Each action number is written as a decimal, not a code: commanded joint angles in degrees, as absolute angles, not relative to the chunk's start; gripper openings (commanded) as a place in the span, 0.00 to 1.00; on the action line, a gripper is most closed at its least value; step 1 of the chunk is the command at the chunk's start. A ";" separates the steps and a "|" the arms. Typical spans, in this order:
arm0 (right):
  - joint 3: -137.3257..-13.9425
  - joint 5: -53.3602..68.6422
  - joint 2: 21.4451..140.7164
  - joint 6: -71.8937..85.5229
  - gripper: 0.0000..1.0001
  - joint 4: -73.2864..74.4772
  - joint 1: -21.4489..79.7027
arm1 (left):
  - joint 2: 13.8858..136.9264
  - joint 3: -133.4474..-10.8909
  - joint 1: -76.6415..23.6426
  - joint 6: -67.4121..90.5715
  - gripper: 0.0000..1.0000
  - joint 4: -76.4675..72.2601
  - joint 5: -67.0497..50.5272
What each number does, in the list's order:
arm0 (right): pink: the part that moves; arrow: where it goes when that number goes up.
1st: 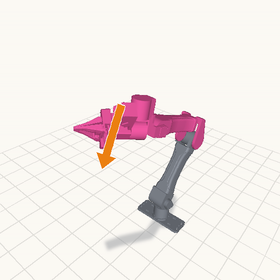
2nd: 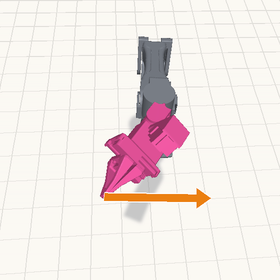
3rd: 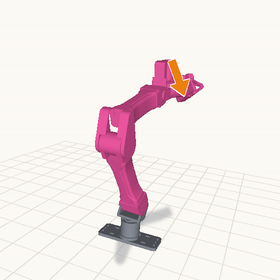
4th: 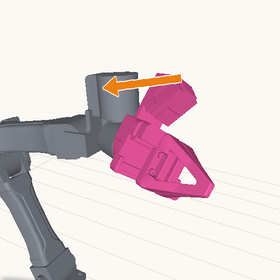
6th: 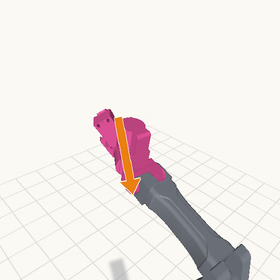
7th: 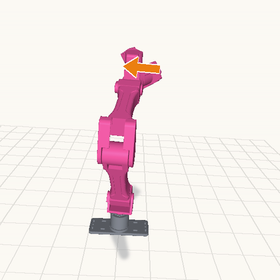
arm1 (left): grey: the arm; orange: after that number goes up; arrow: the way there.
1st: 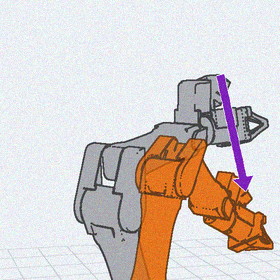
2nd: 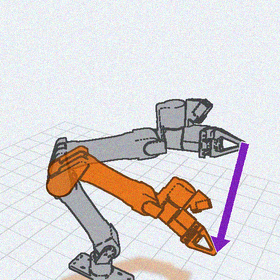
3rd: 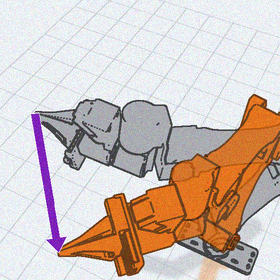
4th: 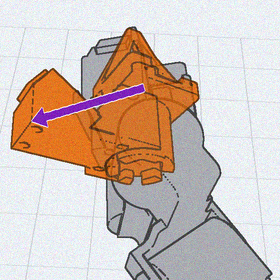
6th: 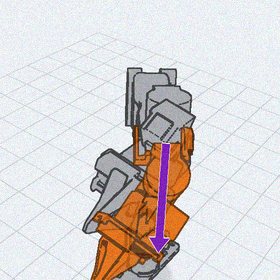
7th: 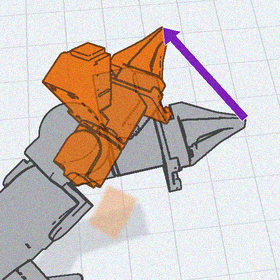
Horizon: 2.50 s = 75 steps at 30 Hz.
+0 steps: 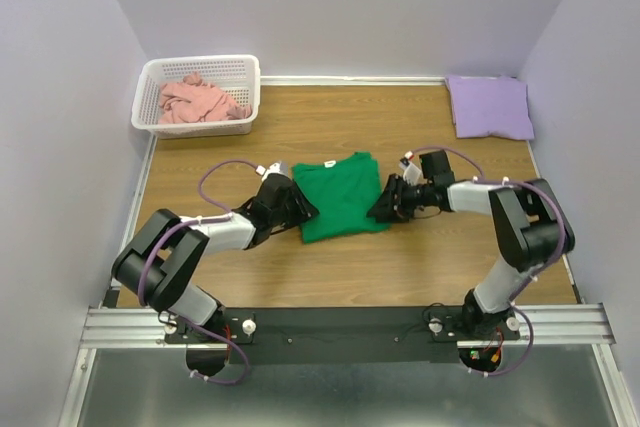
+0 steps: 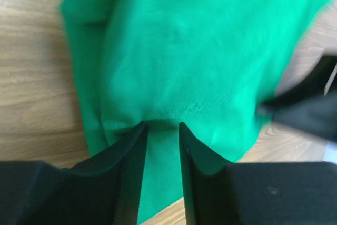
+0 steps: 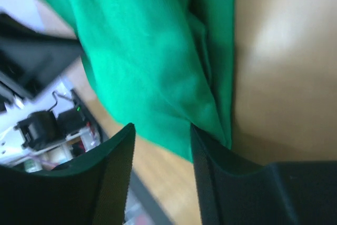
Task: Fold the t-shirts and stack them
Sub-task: Fold the tshirt
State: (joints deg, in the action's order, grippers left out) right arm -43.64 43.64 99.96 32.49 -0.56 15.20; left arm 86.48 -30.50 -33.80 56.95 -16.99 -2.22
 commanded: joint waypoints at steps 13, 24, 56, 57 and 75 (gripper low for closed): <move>-61.25 49.83 97.81 31.99 0.58 1.33 15.56 | 84.98 -47.36 -33.05 42.11 0.41 -8.35 -0.44; -68.47 50.01 116.71 29.62 0.53 -1.91 11.62 | 105.00 -56.24 -27.70 39.29 0.20 -9.84 -4.21; -50.71 52.82 106.95 30.68 0.24 -4.66 18.11 | 87.44 -36.74 -28.13 41.57 0.21 -5.71 -13.89; -50.54 53.08 109.49 30.24 0.22 -4.66 17.50 | 89.37 -36.04 -28.04 41.66 0.19 -5.71 -14.50; -55.71 51.68 101.95 37.00 0.18 -4.66 26.18 | 83.23 -33.31 -25.49 38.50 0.12 -1.76 -13.27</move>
State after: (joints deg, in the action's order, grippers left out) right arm -50.68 53.21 101.86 33.93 -3.84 20.80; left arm 84.53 -33.41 -25.82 40.25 -4.23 -14.15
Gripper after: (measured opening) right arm 0.178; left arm 0.120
